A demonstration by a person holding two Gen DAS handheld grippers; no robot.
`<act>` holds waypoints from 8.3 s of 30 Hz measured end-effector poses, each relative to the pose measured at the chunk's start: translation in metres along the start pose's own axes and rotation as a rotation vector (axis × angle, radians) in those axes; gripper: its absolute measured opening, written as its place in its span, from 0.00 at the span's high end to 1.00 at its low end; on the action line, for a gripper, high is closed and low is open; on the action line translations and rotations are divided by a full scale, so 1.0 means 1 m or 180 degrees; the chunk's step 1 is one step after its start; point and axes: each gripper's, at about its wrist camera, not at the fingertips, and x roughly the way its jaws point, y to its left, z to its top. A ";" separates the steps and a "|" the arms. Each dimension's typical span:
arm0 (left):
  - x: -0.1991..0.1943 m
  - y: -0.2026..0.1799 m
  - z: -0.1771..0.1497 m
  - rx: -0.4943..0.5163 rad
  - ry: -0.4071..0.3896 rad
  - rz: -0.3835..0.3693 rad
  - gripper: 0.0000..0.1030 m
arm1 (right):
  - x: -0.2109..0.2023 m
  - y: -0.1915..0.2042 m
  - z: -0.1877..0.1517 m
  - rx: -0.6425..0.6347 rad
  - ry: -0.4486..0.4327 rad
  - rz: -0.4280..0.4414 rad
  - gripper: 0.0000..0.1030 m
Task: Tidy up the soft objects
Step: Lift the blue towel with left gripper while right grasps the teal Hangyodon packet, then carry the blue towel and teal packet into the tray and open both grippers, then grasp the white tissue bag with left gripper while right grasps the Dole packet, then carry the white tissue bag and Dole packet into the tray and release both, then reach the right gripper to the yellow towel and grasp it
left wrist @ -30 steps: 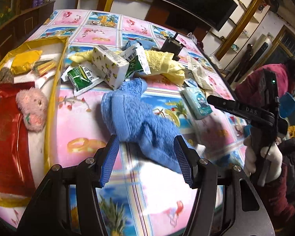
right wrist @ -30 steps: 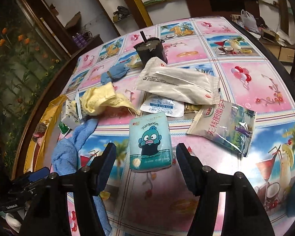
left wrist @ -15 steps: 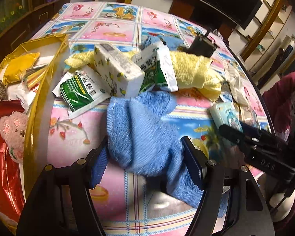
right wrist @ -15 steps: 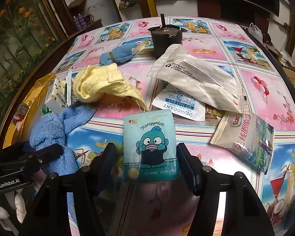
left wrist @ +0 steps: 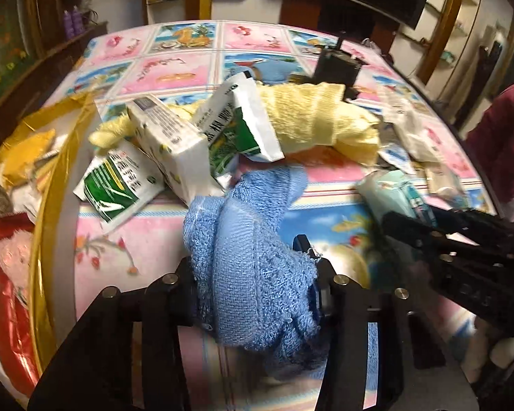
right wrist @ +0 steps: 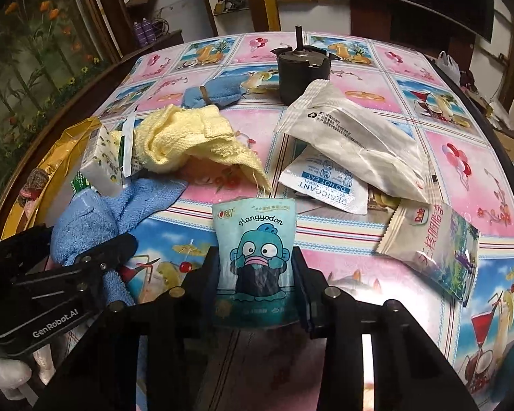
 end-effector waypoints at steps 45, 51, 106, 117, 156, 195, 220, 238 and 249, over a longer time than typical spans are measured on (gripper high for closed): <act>-0.115 0.239 -0.057 -0.0958 -0.0253 0.0498 0.54 | -0.013 0.249 0.018 -0.0893 0.0177 0.1179 0.63; -0.131 0.240 -0.052 -0.0946 -0.0452 0.0758 0.49 | 0.004 0.265 0.010 -0.1098 0.0182 0.0947 0.51; -0.100 0.018 -0.059 -0.0124 -0.0095 -0.0835 0.42 | -0.016 -0.021 0.009 0.0041 0.0540 0.1935 0.43; -0.082 -0.002 -0.056 -0.0070 0.0074 -0.0927 0.42 | -0.074 -0.097 -0.003 0.0729 -0.0596 -0.0245 0.38; 0.002 -0.065 -0.013 0.0676 -0.0046 -0.0345 0.45 | -0.006 -0.053 0.005 0.0079 0.0013 -0.0608 0.42; -0.086 0.259 0.051 -0.0876 -0.0481 0.0134 0.44 | 0.003 0.219 0.070 -0.0558 0.0097 0.1201 0.50; -0.094 0.254 0.052 -0.0956 -0.0586 0.0474 0.40 | 0.038 0.250 0.076 -0.0664 0.0047 0.0997 0.39; -0.158 0.075 0.000 0.0049 -0.1018 0.0964 0.40 | -0.029 0.138 0.017 -0.0352 -0.0377 0.0866 0.39; -0.147 0.002 -0.006 0.0427 -0.0889 0.0965 0.40 | -0.049 0.063 -0.001 0.0050 -0.0529 0.0744 0.38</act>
